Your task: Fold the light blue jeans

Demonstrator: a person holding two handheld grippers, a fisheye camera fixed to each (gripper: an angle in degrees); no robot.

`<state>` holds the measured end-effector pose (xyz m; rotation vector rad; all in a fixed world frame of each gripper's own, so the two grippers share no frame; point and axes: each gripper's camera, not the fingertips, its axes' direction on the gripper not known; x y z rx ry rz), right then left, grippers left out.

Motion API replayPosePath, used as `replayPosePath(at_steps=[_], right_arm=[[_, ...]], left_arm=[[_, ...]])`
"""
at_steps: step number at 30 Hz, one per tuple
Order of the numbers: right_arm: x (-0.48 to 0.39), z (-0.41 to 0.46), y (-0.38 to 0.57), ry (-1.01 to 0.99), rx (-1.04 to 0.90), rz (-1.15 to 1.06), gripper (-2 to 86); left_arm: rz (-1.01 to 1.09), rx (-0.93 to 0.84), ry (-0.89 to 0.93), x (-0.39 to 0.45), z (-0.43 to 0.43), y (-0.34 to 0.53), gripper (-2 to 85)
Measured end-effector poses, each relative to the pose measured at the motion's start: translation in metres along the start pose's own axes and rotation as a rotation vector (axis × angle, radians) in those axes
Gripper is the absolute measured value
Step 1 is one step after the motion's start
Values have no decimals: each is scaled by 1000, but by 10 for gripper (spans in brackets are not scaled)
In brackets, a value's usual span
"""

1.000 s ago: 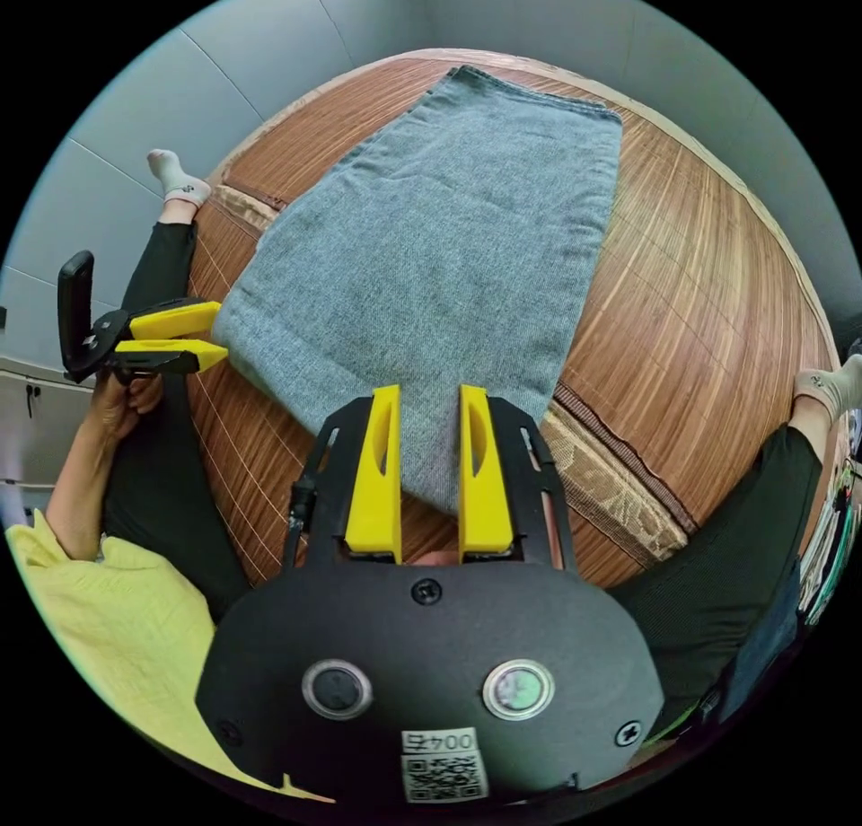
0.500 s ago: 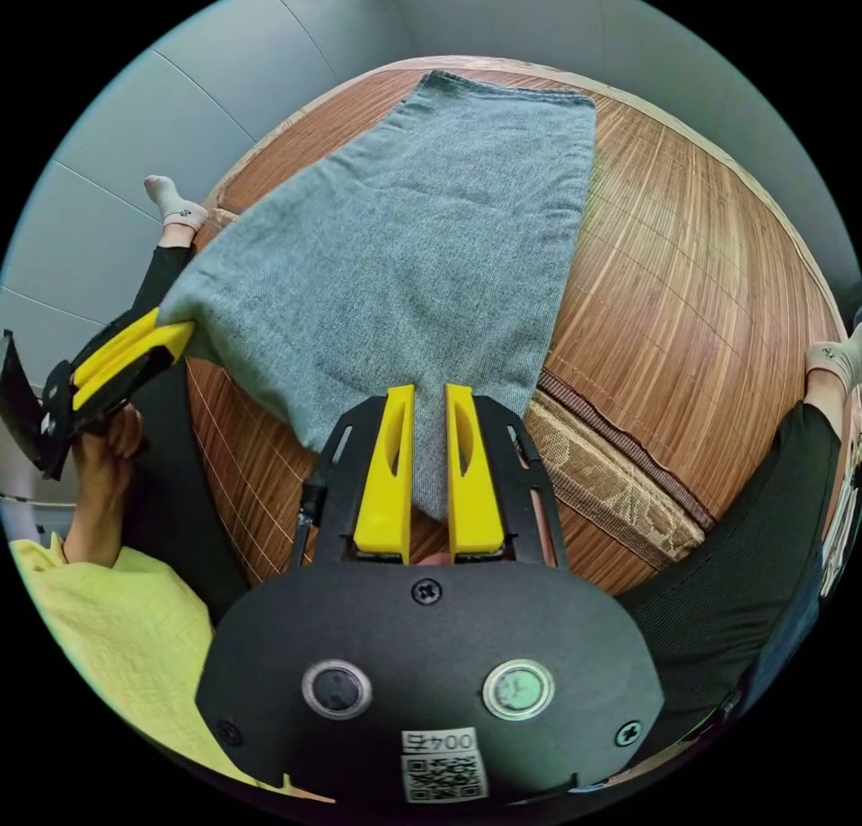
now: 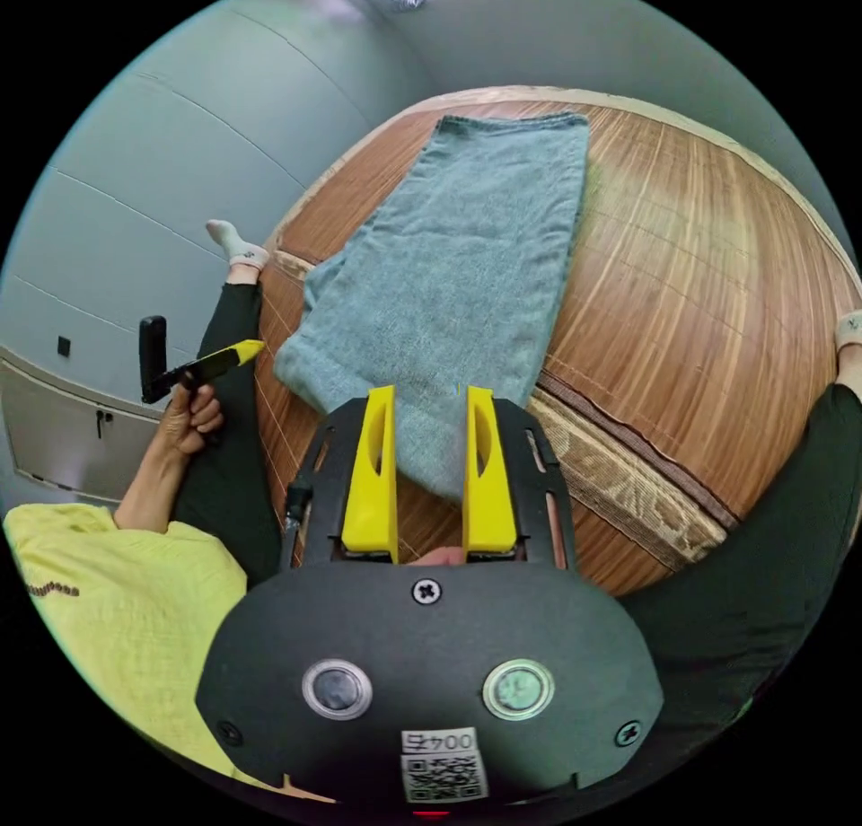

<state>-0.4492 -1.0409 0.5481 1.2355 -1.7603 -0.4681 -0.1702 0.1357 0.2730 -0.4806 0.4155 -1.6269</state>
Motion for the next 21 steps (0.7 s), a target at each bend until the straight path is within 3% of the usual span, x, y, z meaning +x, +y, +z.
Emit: replayPosePath(at_steps=[7, 14, 21], right_arm=[[45, -57, 34, -60, 85, 168, 125], [61, -43, 29, -123, -84, 137, 127], [62, -29, 21, -180, -97, 106, 112]], left_arm=[[82, -118, 4, 2, 19, -12, 99], [249, -313, -114, 3, 42, -43, 108], [215, -335, 48, -12, 52, -50, 107]])
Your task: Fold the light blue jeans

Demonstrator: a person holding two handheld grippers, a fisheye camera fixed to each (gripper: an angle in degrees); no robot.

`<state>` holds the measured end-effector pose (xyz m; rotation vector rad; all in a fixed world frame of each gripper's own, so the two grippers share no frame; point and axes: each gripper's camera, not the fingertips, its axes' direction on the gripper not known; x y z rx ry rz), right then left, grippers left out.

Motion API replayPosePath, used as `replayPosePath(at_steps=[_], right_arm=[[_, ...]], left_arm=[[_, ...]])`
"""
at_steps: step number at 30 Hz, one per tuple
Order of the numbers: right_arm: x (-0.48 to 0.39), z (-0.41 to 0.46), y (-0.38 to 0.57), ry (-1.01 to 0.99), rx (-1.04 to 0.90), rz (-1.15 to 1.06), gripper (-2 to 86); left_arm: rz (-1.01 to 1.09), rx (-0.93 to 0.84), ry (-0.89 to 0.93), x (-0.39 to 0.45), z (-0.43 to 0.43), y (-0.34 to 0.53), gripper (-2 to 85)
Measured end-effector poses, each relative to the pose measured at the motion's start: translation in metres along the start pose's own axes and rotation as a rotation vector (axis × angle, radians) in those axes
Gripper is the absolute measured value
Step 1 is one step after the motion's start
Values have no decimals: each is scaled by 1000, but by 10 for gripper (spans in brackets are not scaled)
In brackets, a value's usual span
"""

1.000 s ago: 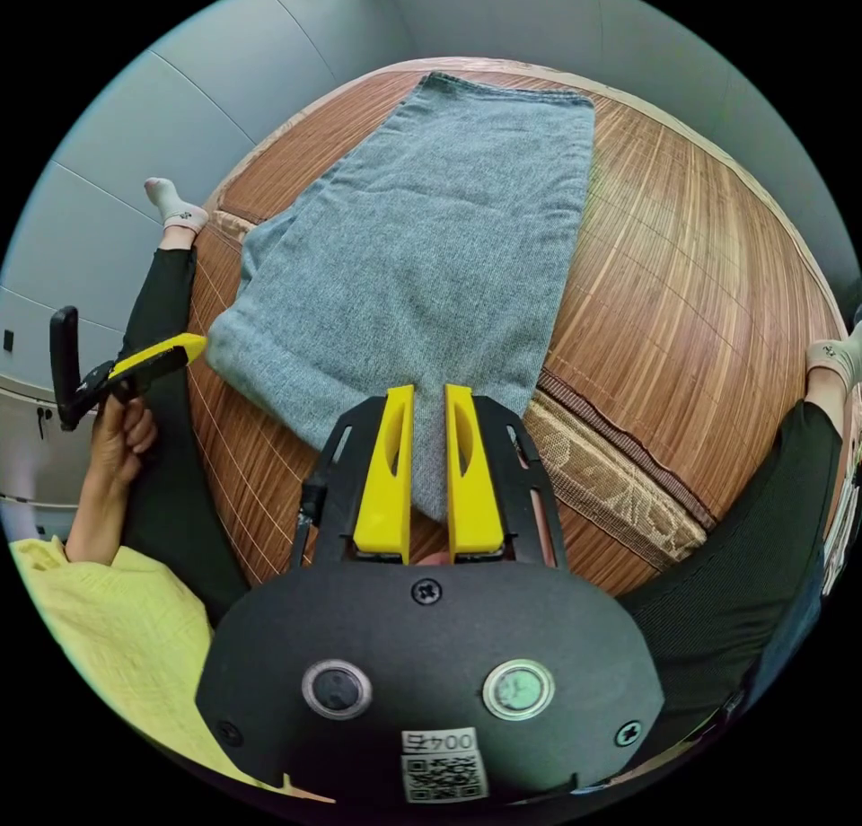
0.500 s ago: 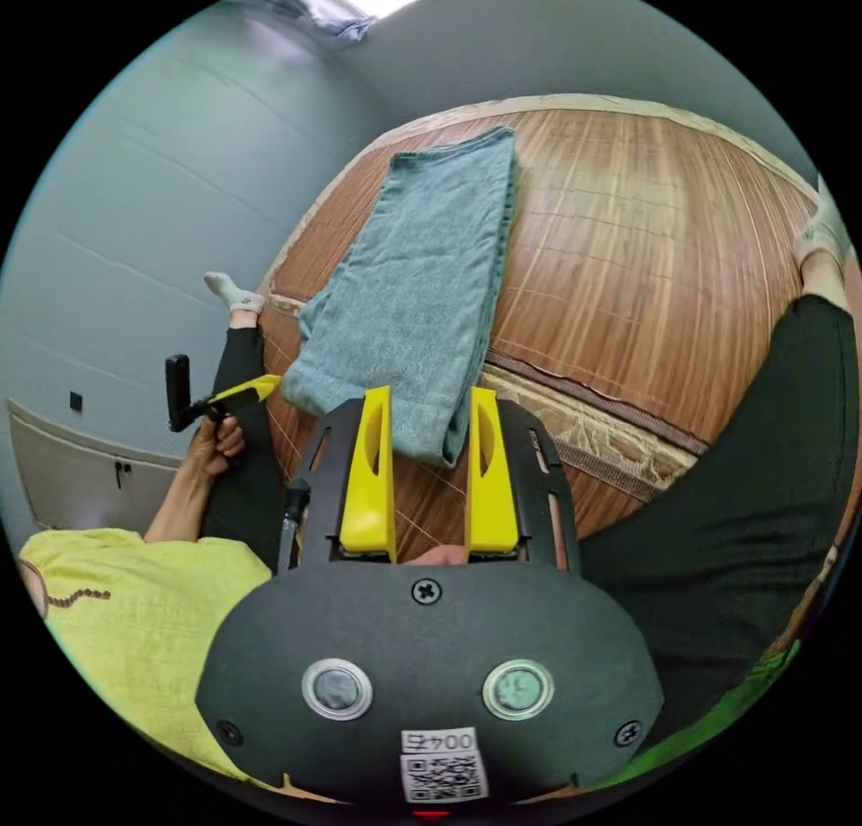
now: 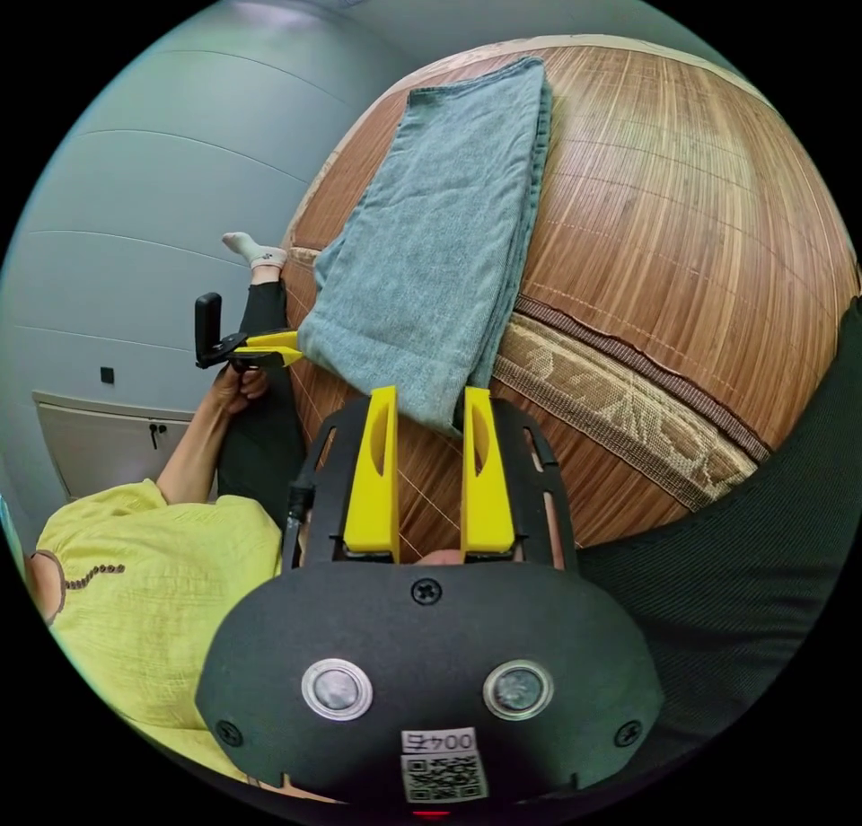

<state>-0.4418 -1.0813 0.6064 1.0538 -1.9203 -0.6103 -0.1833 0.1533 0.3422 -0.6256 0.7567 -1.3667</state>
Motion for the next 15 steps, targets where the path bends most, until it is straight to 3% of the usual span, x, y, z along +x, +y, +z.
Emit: replayPosePath(at_steps=[5, 9, 12, 15], right_arm=[[-1, 7, -9, -19, -21, -6, 104], [-15, 7, -11, 14, -3, -46, 71], [-31, 15, -12, 158, -28, -70, 55], [-52, 36, -20, 311, -95, -106, 60]], left_arm=[[1, -52, -10, -3, 12, -11, 89], [55, 7, -34, 11, 1, -10, 56], [89, -35, -177, 26, 4, -8, 37], [59, -113, -197, 23, 17, -17, 31]])
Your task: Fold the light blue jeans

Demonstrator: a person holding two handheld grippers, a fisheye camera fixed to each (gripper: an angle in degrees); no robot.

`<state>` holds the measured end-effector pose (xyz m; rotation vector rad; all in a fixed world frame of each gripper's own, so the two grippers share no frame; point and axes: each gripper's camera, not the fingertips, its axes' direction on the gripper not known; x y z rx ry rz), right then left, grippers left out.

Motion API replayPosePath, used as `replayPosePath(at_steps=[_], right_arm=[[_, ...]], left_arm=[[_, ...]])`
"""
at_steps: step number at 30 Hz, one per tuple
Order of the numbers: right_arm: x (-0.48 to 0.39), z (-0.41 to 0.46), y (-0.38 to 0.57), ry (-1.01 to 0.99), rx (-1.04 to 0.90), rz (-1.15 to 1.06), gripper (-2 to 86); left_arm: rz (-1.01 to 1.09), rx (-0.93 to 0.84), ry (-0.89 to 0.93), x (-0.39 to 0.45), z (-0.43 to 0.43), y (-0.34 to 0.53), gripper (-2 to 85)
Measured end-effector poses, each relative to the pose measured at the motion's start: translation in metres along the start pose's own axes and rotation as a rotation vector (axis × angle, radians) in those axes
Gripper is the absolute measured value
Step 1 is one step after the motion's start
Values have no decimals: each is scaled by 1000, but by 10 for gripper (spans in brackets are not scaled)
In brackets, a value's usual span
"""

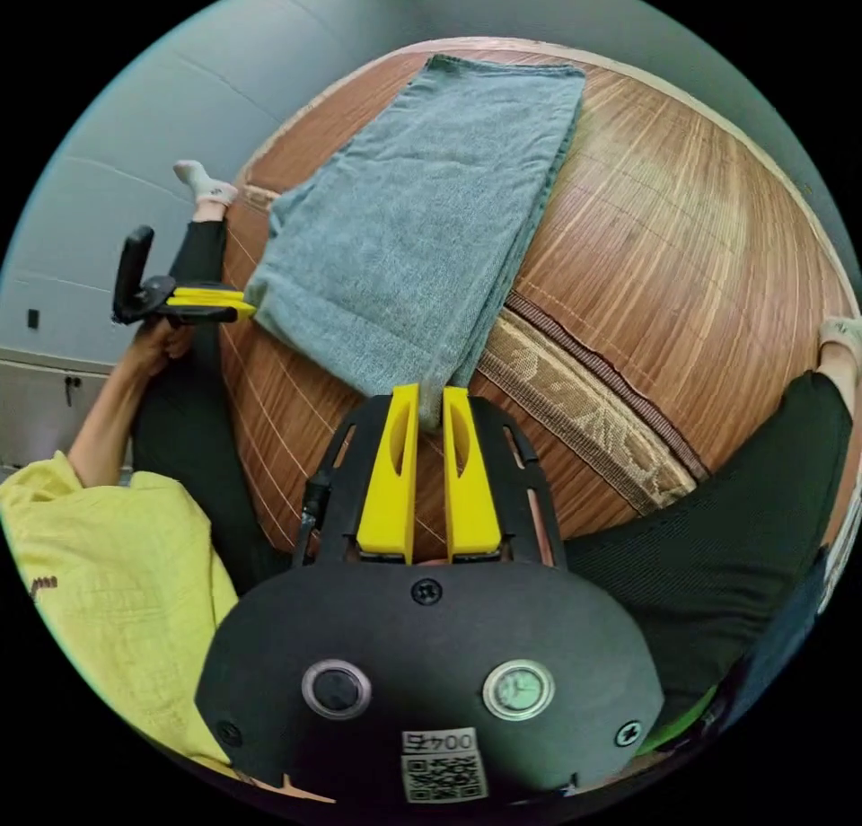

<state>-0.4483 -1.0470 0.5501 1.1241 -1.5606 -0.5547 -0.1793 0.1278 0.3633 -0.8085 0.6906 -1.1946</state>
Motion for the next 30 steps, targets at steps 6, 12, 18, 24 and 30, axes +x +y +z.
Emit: replayPosePath(at_steps=[6, 12, 18, 24, 30], right_arm=[[-27, -19, 3, 153, 51, 17, 96], [-66, -48, -5, 62, 285, -60, 90], [-89, -9, -71, 29, 109, -68, 93], [-107, 43, -138, 83, -201, -73, 120], [-128, 70, -177, 260, -326, -26, 66]], left_arm=[[-60, 26, 78, -11, -10, 6, 44], [79, 34, -37, 28, -17, 9, 95], [77, 20, -88, 27, -12, 7, 108], [105, 44, -75, 24, -10, 5, 121], [135, 32, -64, 19, -4, -1, 121]])
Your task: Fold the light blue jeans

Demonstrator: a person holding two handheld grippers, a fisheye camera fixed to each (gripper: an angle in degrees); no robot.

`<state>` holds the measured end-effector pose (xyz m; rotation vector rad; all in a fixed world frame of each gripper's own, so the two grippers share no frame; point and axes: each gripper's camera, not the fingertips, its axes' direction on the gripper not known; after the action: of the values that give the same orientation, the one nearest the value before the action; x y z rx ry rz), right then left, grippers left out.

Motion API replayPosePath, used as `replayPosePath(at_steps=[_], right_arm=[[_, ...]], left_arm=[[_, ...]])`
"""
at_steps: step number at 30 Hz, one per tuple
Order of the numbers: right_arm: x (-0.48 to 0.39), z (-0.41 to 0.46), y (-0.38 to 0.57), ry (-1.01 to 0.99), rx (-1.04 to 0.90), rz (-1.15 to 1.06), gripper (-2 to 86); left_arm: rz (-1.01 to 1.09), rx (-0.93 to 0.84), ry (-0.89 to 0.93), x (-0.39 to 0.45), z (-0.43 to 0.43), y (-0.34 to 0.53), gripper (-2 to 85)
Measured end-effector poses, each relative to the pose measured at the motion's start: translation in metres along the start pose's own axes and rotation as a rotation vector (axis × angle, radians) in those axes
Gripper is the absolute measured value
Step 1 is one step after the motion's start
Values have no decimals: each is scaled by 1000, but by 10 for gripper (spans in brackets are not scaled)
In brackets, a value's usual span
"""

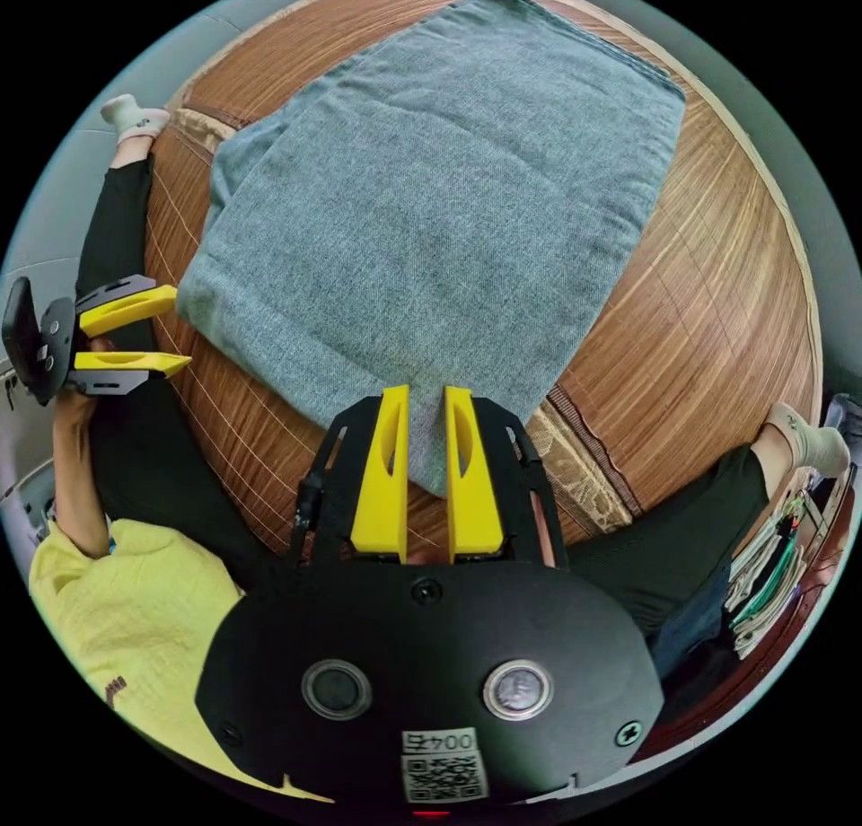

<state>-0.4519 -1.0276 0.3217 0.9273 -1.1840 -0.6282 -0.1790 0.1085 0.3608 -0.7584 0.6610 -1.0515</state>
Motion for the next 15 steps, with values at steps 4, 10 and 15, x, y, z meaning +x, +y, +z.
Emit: replayPosePath(at_steps=[4, 10, 15], right_arm=[[-16, 1, -6, 36, 42, 1, 65], [-23, 2, -6, 2, 129, 33, 61], [-24, 4, -18, -47, 125, 58, 56]], left_arm=[[2, 3, 11, -13, 3, -5, 120], [-11, 36, 97, -31, 7, -8, 115], [-46, 15, 131, -47, 18, -13, 104]])
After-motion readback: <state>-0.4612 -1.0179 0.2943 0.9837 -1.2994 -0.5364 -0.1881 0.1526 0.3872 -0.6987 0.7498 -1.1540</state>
